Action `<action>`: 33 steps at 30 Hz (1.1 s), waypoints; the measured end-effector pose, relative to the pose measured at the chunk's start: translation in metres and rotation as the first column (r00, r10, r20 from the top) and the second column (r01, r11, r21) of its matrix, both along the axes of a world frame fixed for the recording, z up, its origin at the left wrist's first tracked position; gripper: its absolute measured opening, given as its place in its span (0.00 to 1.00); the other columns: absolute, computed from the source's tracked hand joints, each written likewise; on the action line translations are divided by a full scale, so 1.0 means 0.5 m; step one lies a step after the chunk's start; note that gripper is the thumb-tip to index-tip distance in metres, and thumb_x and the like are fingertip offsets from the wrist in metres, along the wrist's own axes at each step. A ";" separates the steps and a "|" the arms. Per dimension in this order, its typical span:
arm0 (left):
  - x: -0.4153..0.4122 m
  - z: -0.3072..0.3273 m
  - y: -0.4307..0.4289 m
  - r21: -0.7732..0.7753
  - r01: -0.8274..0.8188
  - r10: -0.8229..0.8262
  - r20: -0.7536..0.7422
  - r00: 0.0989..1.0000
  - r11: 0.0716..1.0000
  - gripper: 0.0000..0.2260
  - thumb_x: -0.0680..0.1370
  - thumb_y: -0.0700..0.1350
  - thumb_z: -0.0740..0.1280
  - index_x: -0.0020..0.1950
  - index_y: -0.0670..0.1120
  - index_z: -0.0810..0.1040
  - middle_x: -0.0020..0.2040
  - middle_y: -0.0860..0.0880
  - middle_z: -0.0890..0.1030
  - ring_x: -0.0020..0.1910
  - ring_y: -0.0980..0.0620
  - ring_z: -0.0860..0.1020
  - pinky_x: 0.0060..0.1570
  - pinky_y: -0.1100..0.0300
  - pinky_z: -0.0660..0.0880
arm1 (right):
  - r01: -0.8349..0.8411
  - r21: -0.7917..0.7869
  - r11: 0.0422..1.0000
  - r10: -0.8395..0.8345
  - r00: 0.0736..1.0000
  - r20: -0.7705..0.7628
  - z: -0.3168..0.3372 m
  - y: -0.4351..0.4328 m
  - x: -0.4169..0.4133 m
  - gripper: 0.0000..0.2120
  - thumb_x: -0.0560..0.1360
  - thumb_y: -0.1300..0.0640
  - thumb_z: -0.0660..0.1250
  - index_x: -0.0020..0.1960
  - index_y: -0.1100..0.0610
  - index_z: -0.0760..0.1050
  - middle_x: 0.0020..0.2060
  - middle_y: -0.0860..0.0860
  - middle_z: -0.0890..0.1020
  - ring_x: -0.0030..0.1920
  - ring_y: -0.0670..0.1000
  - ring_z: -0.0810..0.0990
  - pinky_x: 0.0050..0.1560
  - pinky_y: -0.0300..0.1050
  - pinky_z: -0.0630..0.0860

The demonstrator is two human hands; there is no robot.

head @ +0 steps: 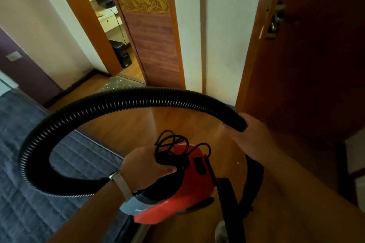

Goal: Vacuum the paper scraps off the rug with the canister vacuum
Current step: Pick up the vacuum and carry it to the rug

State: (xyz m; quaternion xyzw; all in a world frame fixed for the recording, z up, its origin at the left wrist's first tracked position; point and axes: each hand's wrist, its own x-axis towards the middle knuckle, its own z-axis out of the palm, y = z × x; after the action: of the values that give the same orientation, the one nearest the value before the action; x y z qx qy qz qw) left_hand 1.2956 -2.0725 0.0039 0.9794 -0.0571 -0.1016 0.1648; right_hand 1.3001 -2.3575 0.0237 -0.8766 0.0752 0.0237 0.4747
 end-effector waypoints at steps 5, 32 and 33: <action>0.128 0.029 -0.044 -0.052 -0.089 0.092 0.065 0.994 0.995 0.19 0.64 0.67 0.74 0.46 0.55 0.83 0.31 0.55 0.79 0.30 0.57 0.77 0.30 0.60 0.74 | -0.027 0.037 0.999 0.026 0.999 0.035 0.006 -0.052 0.158 0.10 0.75 0.42 0.70 0.46 0.47 0.75 0.37 0.48 0.79 0.36 0.47 0.79 0.32 0.38 0.70; 1.018 -0.005 0.114 -0.232 -0.240 0.255 0.038 0.966 0.943 0.16 0.65 0.65 0.74 0.45 0.57 0.81 0.36 0.58 0.80 0.35 0.59 0.79 0.36 0.58 0.80 | -0.079 -0.200 0.977 0.092 0.994 0.060 0.021 0.142 1.085 0.14 0.73 0.38 0.70 0.46 0.48 0.74 0.35 0.48 0.79 0.35 0.47 0.79 0.34 0.39 0.70; 1.043 0.001 0.130 -0.242 -0.258 0.275 0.040 0.961 0.935 0.16 0.65 0.65 0.74 0.46 0.57 0.80 0.37 0.58 0.81 0.36 0.59 0.80 0.36 0.57 0.80 | -0.095 -0.199 0.975 0.109 0.992 0.058 0.025 0.157 1.116 0.14 0.73 0.38 0.70 0.46 0.48 0.74 0.36 0.49 0.79 0.35 0.48 0.79 0.34 0.40 0.71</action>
State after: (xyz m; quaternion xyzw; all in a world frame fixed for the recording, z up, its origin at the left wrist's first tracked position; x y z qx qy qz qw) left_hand 1.8170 -2.0077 0.0044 0.9548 0.0586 -0.0349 0.2892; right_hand 1.8582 -2.2791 0.0363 -0.9221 0.0159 0.0107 0.3865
